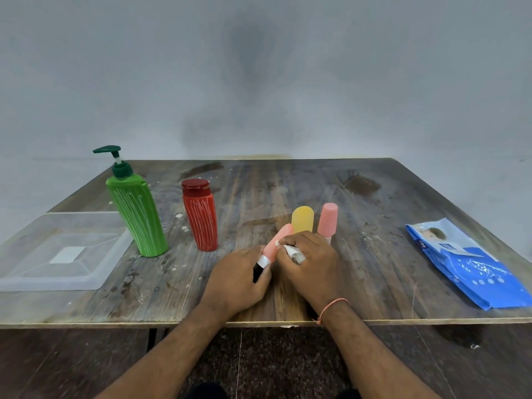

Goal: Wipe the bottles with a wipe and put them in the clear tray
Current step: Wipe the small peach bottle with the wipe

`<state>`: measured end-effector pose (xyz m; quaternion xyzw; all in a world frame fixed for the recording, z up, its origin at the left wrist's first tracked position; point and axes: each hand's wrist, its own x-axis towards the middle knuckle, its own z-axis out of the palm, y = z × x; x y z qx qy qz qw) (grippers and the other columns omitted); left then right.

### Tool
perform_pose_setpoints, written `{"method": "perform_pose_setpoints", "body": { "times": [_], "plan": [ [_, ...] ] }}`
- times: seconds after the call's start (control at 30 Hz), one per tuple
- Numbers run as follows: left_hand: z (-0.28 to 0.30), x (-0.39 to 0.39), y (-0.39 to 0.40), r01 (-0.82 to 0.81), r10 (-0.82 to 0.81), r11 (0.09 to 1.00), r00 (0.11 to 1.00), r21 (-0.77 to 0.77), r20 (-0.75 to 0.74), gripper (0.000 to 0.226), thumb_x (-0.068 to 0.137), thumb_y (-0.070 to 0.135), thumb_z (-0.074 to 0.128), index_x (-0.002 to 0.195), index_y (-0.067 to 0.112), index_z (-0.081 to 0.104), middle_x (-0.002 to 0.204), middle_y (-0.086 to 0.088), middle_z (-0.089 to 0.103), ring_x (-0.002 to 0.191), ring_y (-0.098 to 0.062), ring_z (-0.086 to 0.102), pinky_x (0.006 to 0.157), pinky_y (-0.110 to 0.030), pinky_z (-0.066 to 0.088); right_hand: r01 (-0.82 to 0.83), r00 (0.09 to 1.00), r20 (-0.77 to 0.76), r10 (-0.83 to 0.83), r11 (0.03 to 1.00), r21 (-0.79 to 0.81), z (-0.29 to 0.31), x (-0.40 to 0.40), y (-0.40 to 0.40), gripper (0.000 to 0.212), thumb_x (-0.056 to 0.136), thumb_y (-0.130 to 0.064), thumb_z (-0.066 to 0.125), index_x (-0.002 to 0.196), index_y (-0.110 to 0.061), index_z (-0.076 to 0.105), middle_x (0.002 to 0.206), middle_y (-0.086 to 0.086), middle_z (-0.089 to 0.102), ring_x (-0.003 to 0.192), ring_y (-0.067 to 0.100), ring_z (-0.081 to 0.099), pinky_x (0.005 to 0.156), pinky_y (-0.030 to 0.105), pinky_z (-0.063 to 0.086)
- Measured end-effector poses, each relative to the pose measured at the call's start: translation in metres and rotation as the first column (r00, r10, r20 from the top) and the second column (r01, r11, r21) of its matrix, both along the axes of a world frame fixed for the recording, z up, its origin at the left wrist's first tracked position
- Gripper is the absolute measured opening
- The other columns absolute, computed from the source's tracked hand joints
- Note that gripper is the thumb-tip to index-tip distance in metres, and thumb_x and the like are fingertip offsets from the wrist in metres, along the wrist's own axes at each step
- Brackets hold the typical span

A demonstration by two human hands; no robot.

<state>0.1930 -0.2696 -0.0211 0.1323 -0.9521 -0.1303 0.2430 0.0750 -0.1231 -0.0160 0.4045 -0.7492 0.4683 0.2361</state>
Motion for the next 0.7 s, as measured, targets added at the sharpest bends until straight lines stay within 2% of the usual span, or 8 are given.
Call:
{"method": "perform_pose_setpoints", "body": {
  "times": [0.13, 0.2, 0.3, 0.4, 0.53, 0.63, 0.7],
  "plan": [
    [0.0003, -0.0004, 0.0021, -0.014, 0.015, 0.999, 1.0, -0.048, 0.005, 0.038, 0.1, 0.057, 0.043, 0.121, 0.031, 0.061, 0.099, 0.012, 0.067, 0.088, -0.008, 0.057, 0.077, -0.035, 0.052, 0.098, 0.994, 0.057, -0.098, 0.995, 0.004, -0.0017, 0.0005, -0.0003, 0.01, 0.089, -0.032, 0.07, 0.091, -0.025, 0.077, 0.092, -0.013, 0.071, 0.084, 0.012, 0.062, 0.075, 0.03, 0.051],
    [-0.0004, -0.0001, 0.0023, -0.02, 0.02, 0.998, 1.0, -0.052, 0.01, 0.038, 0.1, 0.056, 0.043, 0.122, 0.031, 0.061, 0.1, 0.012, 0.067, 0.088, -0.009, 0.057, 0.077, -0.035, 0.052, 0.088, 0.995, 0.037, -0.088, 0.996, -0.003, -0.0024, -0.0017, -0.0003, 0.004, 0.091, -0.026, 0.075, 0.094, -0.024, 0.077, 0.094, -0.012, 0.071, 0.085, 0.013, 0.063, 0.076, 0.031, 0.052],
    [-0.0009, 0.0009, 0.0035, -0.016, 0.017, 0.999, 1.0, -0.05, 0.013, 0.039, 0.101, 0.054, 0.042, 0.123, 0.029, 0.061, 0.102, 0.011, 0.067, 0.092, -0.009, 0.056, 0.079, -0.035, 0.052, 0.038, 0.999, 0.0, -0.038, 0.999, -0.036, -0.0019, -0.0015, -0.0015, 0.007, 0.087, -0.017, 0.08, 0.09, -0.022, 0.078, 0.091, -0.011, 0.073, 0.083, 0.013, 0.065, 0.078, 0.03, 0.053],
    [0.0006, 0.0007, 0.0046, -0.016, 0.017, 0.998, 1.0, -0.063, 0.015, 0.043, 0.101, 0.053, 0.043, 0.128, 0.026, 0.062, 0.107, 0.01, 0.069, 0.096, -0.011, 0.059, 0.082, -0.036, 0.053, 0.06, 0.998, -0.003, -0.06, 0.998, -0.016, -0.0025, 0.0006, -0.0023, 0.003, 0.084, -0.021, 0.079, 0.086, -0.023, 0.077, 0.087, -0.011, 0.072, 0.081, 0.013, 0.064, 0.077, 0.032, 0.054],
    [0.001, 0.0011, 0.0052, -0.031, 0.033, 0.997, 0.999, -0.069, 0.027, 0.047, 0.102, 0.052, 0.046, 0.137, 0.024, 0.06, 0.112, 0.008, 0.069, 0.099, -0.011, 0.059, 0.082, -0.034, 0.053, 0.095, 0.994, 0.049, -0.095, 0.995, -0.002, -0.0029, -0.0025, 0.0007, 0.006, 0.09, -0.024, 0.077, 0.095, -0.023, 0.077, 0.095, -0.012, 0.072, 0.087, 0.012, 0.064, 0.078, 0.033, 0.054],
    [0.0002, 0.0014, 0.0047, -0.035, 0.037, 0.998, 0.999, -0.059, 0.03, 0.042, 0.102, 0.053, 0.046, 0.131, 0.027, 0.061, 0.11, 0.01, 0.069, 0.097, -0.01, 0.058, 0.083, -0.033, 0.053, 0.009, 1.0, -0.019, -0.009, 1.0, -0.011, 0.0011, 0.0, 0.0016, 0.008, 0.089, -0.017, 0.078, 0.096, -0.021, 0.079, 0.096, -0.01, 0.074, 0.088, 0.013, 0.066, 0.082, 0.027, 0.053],
    [0.0007, 0.0013, 0.0051, -0.032, 0.034, 0.997, 0.999, -0.064, 0.028, 0.035, 0.101, 0.052, 0.045, 0.122, 0.028, 0.062, 0.105, 0.011, 0.068, 0.094, -0.01, 0.057, 0.081, -0.035, 0.053, 0.007, 1.0, -0.031, -0.008, 1.0, -0.006, 0.0019, 0.0028, 0.0007, 0.006, 0.086, -0.019, 0.077, 0.091, -0.021, 0.079, 0.092, -0.01, 0.074, 0.085, 0.011, 0.065, 0.079, 0.024, 0.051]
  ]
}}
